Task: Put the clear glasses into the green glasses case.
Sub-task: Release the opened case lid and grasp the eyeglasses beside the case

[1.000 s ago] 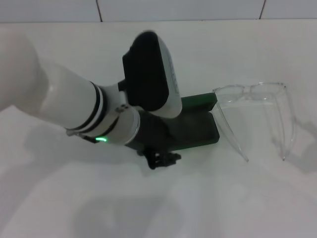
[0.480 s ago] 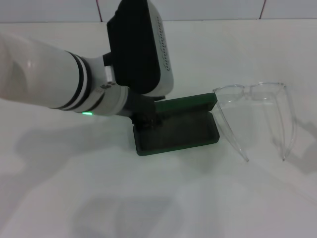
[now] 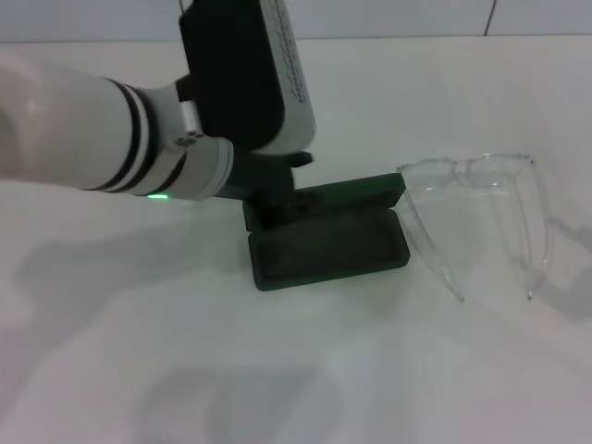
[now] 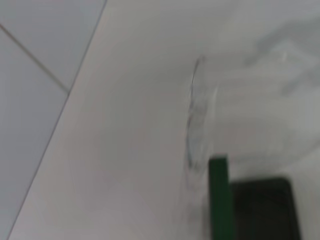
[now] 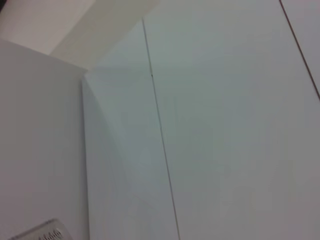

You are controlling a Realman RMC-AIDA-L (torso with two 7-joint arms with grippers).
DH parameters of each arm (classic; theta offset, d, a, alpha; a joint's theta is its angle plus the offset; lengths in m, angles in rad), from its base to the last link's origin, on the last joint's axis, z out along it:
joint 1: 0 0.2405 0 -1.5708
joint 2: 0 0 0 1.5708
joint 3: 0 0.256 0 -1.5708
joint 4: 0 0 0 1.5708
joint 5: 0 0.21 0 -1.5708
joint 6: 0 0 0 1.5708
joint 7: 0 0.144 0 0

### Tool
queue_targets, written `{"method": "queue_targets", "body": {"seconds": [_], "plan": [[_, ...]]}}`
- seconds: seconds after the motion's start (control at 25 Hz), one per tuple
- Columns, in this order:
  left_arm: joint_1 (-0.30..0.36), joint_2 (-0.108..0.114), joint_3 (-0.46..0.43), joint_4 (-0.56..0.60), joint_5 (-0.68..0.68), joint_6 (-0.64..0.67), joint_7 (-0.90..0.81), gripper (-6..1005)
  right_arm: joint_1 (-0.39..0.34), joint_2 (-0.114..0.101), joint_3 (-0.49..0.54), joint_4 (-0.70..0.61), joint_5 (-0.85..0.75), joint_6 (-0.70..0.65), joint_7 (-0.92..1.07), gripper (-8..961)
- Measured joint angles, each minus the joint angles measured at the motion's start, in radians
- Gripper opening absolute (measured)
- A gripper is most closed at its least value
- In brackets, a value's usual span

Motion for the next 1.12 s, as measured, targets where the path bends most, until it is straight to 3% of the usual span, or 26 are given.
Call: {"method": "queue_targets", "body": {"seconds": [0.12,0.4,0.52,0.64,0.84,1.04,1.12], "plan": [[0.032,0.001,-0.045,0.028,-0.132,0.000,0.021,386,0.005,-0.007,-0.013,-0.009,-0.001,0.028,0.033,779],[0.150,0.000,-0.218,0.008,-0.628,0.001,0.250,384,0.048,-0.041,-0.062,-0.048,-0.058,0.081,0.079,766],[0.196,0.003,-0.306,-0.064,-0.883,0.068,0.380,383,0.065,-0.039,-0.080,-0.164,-0.117,0.116,0.164,758],[0.196,0.004,-0.400,-0.185,-1.046,0.191,0.466,382,0.098,-0.035,-0.085,-0.307,-0.207,0.137,0.320,747],[0.139,0.006,-0.556,-0.425,-1.097,0.410,0.515,379,0.228,-0.036,-0.116,-0.549,-0.454,0.156,0.517,728],[0.134,0.005,-0.619,-0.611,-1.099,0.501,0.600,374,0.356,-0.051,-0.203,-0.752,-0.630,0.183,0.666,709],[0.148,0.005,-0.624,-0.666,-1.100,0.504,0.649,372,0.398,-0.066,-0.255,-0.803,-0.679,0.202,0.720,701]]}}
